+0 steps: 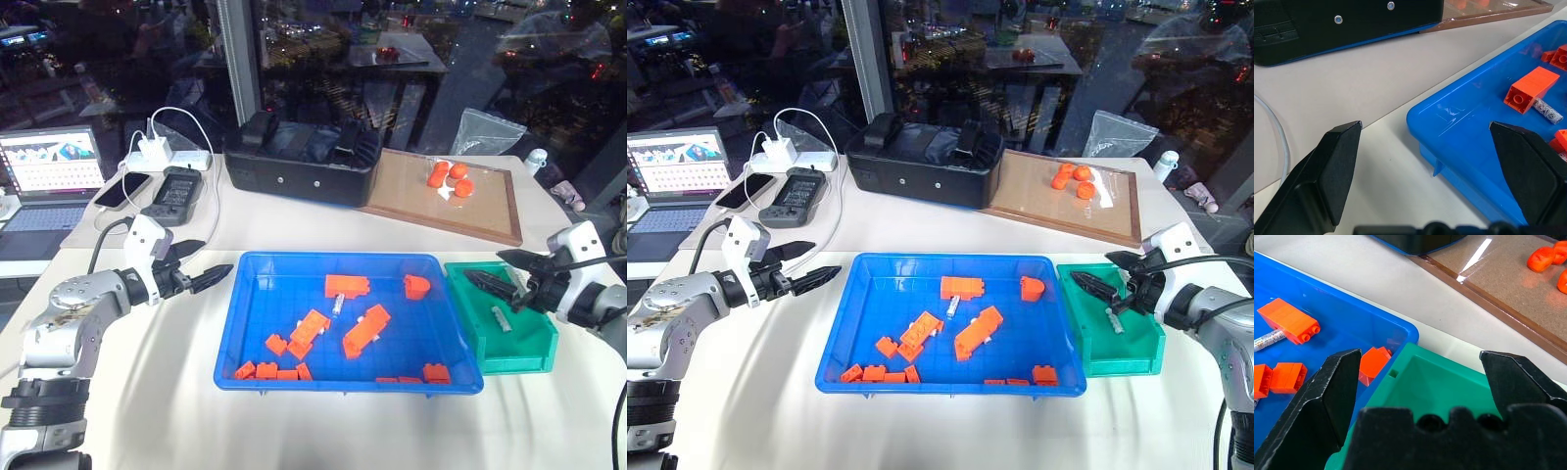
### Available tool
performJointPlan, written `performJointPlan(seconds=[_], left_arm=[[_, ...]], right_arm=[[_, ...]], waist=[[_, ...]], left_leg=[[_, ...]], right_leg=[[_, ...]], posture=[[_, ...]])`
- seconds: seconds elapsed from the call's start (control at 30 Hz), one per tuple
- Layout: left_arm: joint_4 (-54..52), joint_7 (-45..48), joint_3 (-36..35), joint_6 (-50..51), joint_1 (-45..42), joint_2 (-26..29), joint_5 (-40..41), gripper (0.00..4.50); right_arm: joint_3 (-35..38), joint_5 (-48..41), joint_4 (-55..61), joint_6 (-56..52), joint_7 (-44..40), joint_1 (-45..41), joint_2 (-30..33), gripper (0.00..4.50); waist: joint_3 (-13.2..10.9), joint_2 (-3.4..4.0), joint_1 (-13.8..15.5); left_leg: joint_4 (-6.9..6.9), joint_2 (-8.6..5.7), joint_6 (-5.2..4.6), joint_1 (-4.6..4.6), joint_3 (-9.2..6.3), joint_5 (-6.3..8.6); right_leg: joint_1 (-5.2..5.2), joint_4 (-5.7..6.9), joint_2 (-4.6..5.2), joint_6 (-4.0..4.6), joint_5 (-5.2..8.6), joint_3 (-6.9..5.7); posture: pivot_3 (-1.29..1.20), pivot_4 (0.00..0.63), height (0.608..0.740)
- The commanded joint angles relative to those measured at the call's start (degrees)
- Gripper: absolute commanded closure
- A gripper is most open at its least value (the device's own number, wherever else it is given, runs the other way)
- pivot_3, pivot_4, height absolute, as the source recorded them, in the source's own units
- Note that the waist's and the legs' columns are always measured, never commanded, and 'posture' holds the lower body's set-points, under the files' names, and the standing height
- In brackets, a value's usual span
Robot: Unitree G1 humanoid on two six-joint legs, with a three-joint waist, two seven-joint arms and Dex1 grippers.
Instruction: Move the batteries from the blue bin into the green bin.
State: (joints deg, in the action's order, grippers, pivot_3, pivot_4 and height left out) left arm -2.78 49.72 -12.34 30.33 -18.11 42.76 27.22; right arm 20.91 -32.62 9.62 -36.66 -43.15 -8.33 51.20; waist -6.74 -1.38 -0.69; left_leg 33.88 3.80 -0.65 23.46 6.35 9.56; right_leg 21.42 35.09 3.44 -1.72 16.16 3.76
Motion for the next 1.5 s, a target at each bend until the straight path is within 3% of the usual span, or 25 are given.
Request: performJointPlan(seconds=[0.03, 0.17, 0.37, 0.57, 0.77, 1.03, 1.2, 1.37, 1.5], left_arm=[[-1.59, 4.71, 0.95, 1.31, -4.38, 1.39, 2.96, 0.0], [-1.8, 17.05, 6.67, 6.0, -12.81, 4.67, 7.3, 0.0], [-5.9, 28.59, 13.84, 6.6, -14.03, 9.6, 7.19, 0.0], [-10.69, 27.91, 13.45, 6.54, -9.08, 9.82, 7.3, 0.0], [-14.44, 25.63, 11.15, 6.06, -3.82, 10.46, 7.07, 0.0], [-17.72, 22.93, 8.53, 6.72, -1.05, 9.88, 8.7, 0.0], [-18.12, 21.61, 8.1, 6.26, -0.65, 9.39, 8.99, 0.0], [-17.04, 21.66, 9.24, 5.48, -1.46, 9.01, 8.51, 0.0], [-15.98, 21.99, 10.11, 5.03, -2.8, 8.49, 8.08, 0.0]], right_arm=[[0.32, 0.42, 3.39, 0.78, -2.6, -2.64, 4.04, 0.03], [-6.74, -3.41, 12.7, -4.95, -9.21, -7.82, 10.4, 0.03], [-21.53, -2.09, 16.52, -8.71, -11.08, -20.24, 7.44, 0.03], [-39.01, 11.61, 12.48, 0.84, -18.57, -24.85, 5.23, 0.03], [-46.85, 20.11, 4.18, 11.52, -26.78, -28.37, 1.55, 0.03], [-51.21, 28.62, -7.21, 22.44, -31.58, -31.78, -5.05, 0.03], [-50.41, 30.28, -9.3, 25.07, -33.73, -32.11, -7.16, 1.36], [-46.03, 27.72, -6.91, 22.55, -37.04, -33.39, -4.61, 3.06], [-42.45, 27.01, -7.26, 20.11, -38.7, -33.43, -1.0, 3.05]], waist=[[0.0, 0.0, -0.01], [-0.17, 0.22, 0.14], [0.13, 0.13, -0.74], [0.1, 0.18, 0.08], [0.09, 0.18, 0.15], [0.08, 0.18, 0.11], [0.08, 0.18, 0.13], [0.08, 0.19, 0.13], [0.07, 0.2, 0.34]], left_leg=[[0.0, 0.0, 0.0, 0.0, 0.0, 0.0], [0.07, -0.07, 0.03, 0.47, 0.12, -0.03], [0.0, 0.01, -0.12, 0.35, 0.1, -0.08], [0.11, 0.01, -0.13, 0.52, 0.1, -0.09], [0.52, 0.01, -0.13, 0.68, 0.11, -0.09], [0.85, 0.07, -0.12, 0.47, 0.13, -0.09], [0.84, 0.06, -0.12, 0.5, 0.13, -0.09], [0.83, 0.06, -0.12, 0.5, 0.16, -0.09], [0.84, 0.06, -0.12, 0.49, 0.16, -0.09]], right_leg=[[0.0, 0.0, 0.0, 0.0, 0.0, 0.0], [0.65, 0.16, 0.02, 0.01, -0.1, 0.02], [0.6, 0.09, -0.24, 0.14, -0.16, 0.12], [0.83, 0.28, -0.3, 0.16, -0.12, 0.12], [0.86, 0.51, -0.24, 0.1, -0.09, 0.05], [0.88, 0.89, -0.24, 0.5, 0.14, -0.07], [0.78, 0.99, -0.24, 0.31, 0.05, -0.04], [0.79, 1.02, -0.25, 0.23, 0.02, -0.05], [0.81, 1.0, -0.24, 0.24, 0.03, -0.06]], posture=[[0.0, 0.15, 0.738], [0.0, 0.15, 0.738], [0.0, 0.15, 0.738], [0.0, 0.15, 0.738], [0.0, 0.15, 0.738], [0.0, 0.15, 0.738], [0.0, 0.15, 0.738], [0.0, 0.15, 0.738], [0.0, 0.15, 0.738]])
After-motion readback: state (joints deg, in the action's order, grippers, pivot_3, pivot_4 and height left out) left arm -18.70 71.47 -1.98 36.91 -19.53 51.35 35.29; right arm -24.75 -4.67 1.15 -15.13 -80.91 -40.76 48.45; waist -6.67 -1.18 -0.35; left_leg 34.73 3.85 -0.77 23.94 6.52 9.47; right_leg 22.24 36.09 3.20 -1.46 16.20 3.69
